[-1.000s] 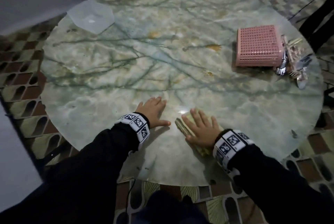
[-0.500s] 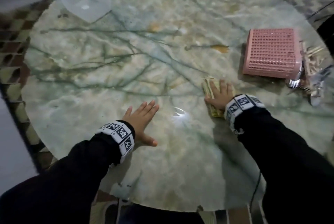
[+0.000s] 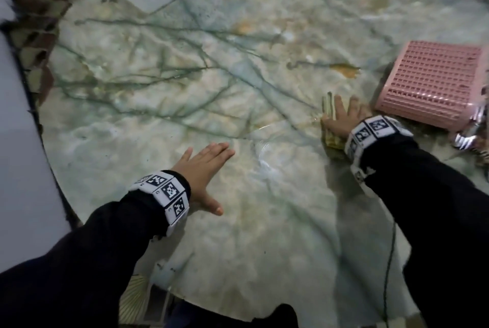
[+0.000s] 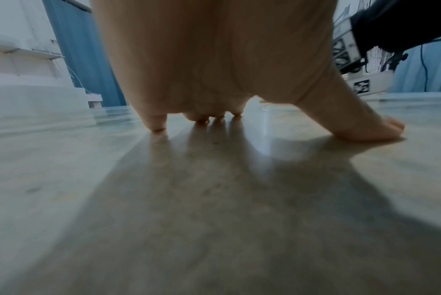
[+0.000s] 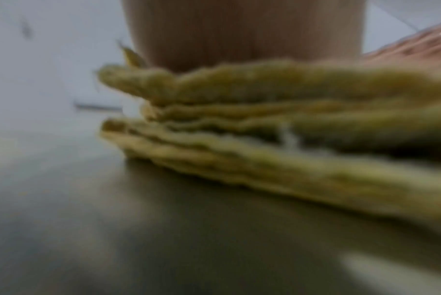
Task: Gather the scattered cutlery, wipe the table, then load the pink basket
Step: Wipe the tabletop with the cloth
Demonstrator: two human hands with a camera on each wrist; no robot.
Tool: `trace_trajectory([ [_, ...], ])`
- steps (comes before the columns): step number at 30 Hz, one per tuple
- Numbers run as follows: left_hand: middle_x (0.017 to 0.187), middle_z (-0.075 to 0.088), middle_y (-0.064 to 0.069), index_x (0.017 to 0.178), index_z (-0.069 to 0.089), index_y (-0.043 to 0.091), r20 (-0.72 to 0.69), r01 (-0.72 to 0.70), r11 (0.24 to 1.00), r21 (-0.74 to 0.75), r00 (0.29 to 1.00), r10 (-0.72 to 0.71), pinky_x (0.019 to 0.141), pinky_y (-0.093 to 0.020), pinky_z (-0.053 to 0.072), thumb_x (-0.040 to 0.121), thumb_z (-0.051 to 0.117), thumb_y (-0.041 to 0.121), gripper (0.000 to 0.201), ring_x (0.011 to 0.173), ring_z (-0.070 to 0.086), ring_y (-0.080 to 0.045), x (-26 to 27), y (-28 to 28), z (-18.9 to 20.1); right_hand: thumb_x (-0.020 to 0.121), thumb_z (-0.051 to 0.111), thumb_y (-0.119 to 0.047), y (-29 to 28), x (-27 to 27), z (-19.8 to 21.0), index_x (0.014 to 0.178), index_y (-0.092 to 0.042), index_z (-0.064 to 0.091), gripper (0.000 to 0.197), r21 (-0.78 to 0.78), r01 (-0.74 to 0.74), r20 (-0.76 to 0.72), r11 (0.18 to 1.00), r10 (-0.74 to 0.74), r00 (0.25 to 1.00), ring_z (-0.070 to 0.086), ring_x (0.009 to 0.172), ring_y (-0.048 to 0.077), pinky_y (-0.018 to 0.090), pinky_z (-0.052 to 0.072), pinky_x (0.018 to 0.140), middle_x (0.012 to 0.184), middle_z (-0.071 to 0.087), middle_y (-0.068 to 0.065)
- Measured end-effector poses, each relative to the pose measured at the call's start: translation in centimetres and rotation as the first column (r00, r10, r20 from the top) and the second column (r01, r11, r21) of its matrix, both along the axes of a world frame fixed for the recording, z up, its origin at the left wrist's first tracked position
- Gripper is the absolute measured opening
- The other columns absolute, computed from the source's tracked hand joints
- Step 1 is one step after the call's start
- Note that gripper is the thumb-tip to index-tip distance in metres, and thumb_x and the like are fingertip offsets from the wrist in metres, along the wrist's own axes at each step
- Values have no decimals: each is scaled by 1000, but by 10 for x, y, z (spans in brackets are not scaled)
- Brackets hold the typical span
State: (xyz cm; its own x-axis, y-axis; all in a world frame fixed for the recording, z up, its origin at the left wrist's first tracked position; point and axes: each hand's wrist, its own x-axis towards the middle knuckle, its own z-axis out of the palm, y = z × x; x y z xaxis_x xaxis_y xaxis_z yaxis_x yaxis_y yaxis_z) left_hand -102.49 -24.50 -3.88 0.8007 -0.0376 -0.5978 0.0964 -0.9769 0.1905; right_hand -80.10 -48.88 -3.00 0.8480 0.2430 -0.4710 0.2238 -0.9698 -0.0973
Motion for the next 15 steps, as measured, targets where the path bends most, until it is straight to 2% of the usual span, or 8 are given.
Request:
trace_trajectory([
  [2, 153, -22, 13, 146, -15, 33, 4, -7, 1000, -4, 1000, 7, 114, -48, -5, 55, 75, 62, 132, 142, -16, -8, -1, 0, 0, 96, 37, -46, 39, -13, -7, 150, -23, 0, 70, 55, -129, -8, 990, 130, 992, -4, 144, 36, 49, 3, 115, 156, -10, 14],
  [4, 154, -21, 13, 146, -15, 34, 10, -10, 1000, -5, 1000, 10, 114, -48, -5, 54, 75, 64, 132, 142, -15, -8, -1, 0, 0, 95, 36, -47, 65, -58, -10, 150, -27, -3, 70, 77, -319, -16, 945, 321, 947, -8, 145, 31, 51, 1, 114, 157, -14, 7],
  [6, 154, -21, 13, 146, -14, 34, 15, -12, 1000, -6, 1000, 12, 114, -49, -5, 53, 75, 65, 132, 142, -15, -8, 0, 0, -1, 95, 33, -50, 61, -109, -10, 148, -35, -8, 69, 28, -484, -1, 875, 484, 875, -13, 145, 24, 51, -2, 114, 156, -20, 0],
  [8, 154, -20, 13, 146, -14, 34, 23, -11, 1000, -4, 1000, 11, 114, -50, -4, 53, 76, 64, 132, 143, -14, -8, 0, 1, -2, 94, 31, -53, 32, -130, -5, 146, -39, -12, 68, 6, -574, -86, 819, 573, 815, -18, 144, 20, 49, -2, 114, 154, -26, -4],
  [10, 154, -19, 14, 146, -13, 34, 31, -18, 1000, -9, 999, 18, 114, -49, -5, 54, 76, 62, 132, 143, -14, -7, 0, 1, -2, 90, 21, -61, 4, -119, -1, 145, -39, -14, 69, -33, -564, -175, 825, 551, 816, -20, 143, 19, 49, -1, 114, 153, -27, -5],
  [11, 154, -19, 14, 146, -12, 34, 36, -22, 1000, -13, 999, 22, 114, -49, -5, 54, 77, 62, 131, 143, -14, -7, 0, 1, -2, 88, 18, -63, -4, -103, 0, 145, -38, -14, 70, -70, -520, -165, 851, 504, 847, -18, 144, 20, 50, 0, 114, 154, -26, -5],
  [13, 154, -18, 15, 147, -11, 34, 40, -26, 999, -23, 999, 27, 113, -50, -5, 54, 78, 60, 131, 143, -13, -6, 0, 0, 0, 94, 27, -55, -1, -63, -2, 147, -36, -8, 66, -63, -331, -76, 942, 326, 942, -12, 145, 23, 49, 2, 115, 156, -20, -2],
  [15, 154, -17, 15, 147, -11, 34, 42, -27, 999, -22, 999, 28, 113, -50, -5, 54, 78, 59, 131, 142, -13, -5, -1, 0, 1, 97, 32, -47, 22, -28, 2, 149, -31, -3, 65, -4, -184, -20, 983, 184, 983, -9, 145, 30, 49, 2, 115, 157, -16, 5],
])
